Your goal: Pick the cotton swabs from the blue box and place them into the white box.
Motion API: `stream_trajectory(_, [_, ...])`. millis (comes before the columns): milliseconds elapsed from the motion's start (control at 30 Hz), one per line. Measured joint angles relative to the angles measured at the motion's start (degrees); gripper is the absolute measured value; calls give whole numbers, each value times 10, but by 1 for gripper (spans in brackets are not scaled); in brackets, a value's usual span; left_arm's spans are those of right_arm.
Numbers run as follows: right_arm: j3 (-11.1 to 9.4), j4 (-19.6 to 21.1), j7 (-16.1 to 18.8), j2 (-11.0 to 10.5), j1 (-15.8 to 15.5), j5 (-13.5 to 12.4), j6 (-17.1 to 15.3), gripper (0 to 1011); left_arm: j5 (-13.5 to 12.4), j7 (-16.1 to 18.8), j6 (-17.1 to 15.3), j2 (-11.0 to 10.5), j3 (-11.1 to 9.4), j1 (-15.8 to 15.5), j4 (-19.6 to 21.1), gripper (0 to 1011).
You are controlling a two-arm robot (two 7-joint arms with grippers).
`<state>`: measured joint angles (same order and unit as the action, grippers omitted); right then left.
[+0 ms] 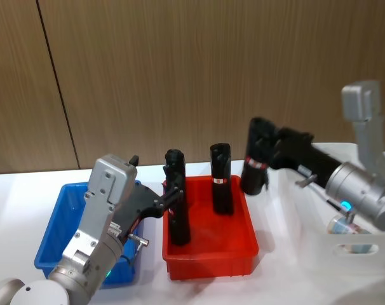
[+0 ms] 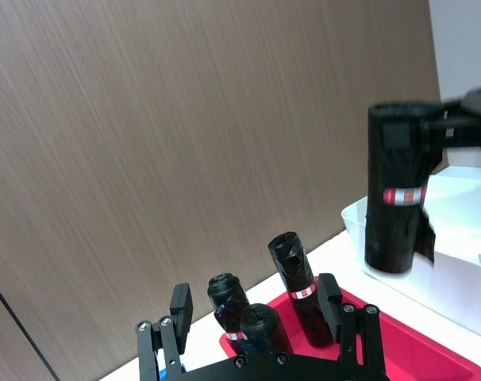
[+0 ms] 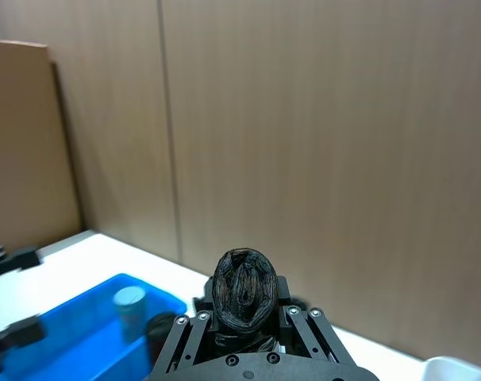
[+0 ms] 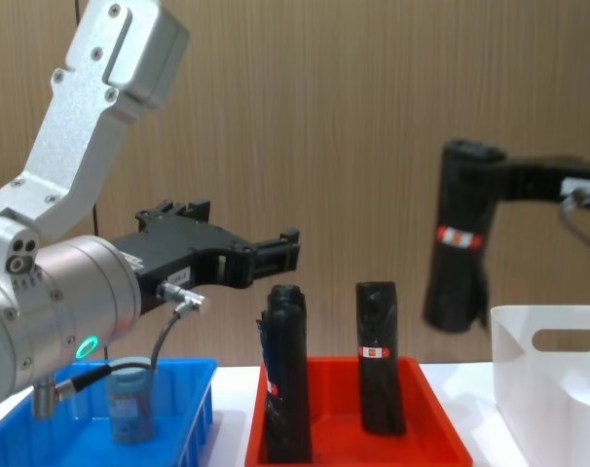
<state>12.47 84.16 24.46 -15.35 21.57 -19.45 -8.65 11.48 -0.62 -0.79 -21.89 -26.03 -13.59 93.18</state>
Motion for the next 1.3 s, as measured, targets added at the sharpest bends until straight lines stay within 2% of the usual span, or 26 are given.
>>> stream_trajectory(367, [-28,-5,-33,-23,18,18,10,358,0,0,0,0,0,0,0,1004])
stream_trajectory(567, [-41,-34,-49,-33,31,30,17,358,0,0,0,0,0,0,0,1004])
stream_trajectory(867, [-50,-110,-60,-38,53,38,25,358,0,0,0,0,0,0,0,1004])
stream_trajectory(1300, [-46,-220,-63,-31,78,41,38,358,0,0,0,0,0,0,0,1004])
